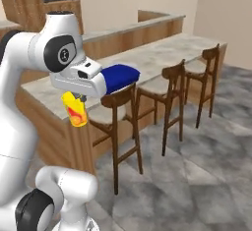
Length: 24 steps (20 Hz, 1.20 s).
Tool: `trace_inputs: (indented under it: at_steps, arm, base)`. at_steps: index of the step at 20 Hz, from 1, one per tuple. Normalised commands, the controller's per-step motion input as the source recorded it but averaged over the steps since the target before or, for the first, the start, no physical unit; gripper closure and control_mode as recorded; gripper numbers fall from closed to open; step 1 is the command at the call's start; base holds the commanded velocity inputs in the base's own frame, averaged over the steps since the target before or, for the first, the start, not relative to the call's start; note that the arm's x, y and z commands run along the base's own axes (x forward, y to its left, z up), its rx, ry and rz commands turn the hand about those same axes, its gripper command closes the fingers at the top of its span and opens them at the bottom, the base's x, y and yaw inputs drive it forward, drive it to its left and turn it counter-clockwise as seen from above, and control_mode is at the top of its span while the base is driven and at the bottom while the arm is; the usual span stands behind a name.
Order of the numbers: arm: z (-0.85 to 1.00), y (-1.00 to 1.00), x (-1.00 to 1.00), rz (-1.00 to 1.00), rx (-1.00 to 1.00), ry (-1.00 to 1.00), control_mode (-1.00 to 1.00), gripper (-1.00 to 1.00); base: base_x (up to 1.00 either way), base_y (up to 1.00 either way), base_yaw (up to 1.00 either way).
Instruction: There is a tray on the dining counter. Grab the cup, mug, and pitcher and place them on the tray. The pitcher may be placed next to the tray if it cannot fit the tray.
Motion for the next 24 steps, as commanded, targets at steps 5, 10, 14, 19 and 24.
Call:
trace_inputs:
  at_steps: [5, 10, 14, 19, 24]
  arm:
    - [0.0, 0.0, 0.0, 0.0, 0.0, 0.0, 1.0, 1.0]
    - [0.0, 0.0, 0.0, 0.0, 0.0, 0.0, 1.0, 1.0]
    - [0.0, 0.0, 0.0, 0.0, 0.0, 0.0, 1.0, 1.0]
    - [0.0, 0.0, 0.0, 0.0, 0.0, 0.0, 1.0, 1.0]
    - [0.0, 0.0, 0.0, 0.0, 0.0, 0.0, 1.0, 1.0]
  base:
    - [0.24, -0.77, 0.46]
    - [0.26, -0.71, 0.44]
    - [0.33, -0.62, 0.39]
    - [0.39, -0.61, 0.39]
    - [0.41, -0.62, 0.4]
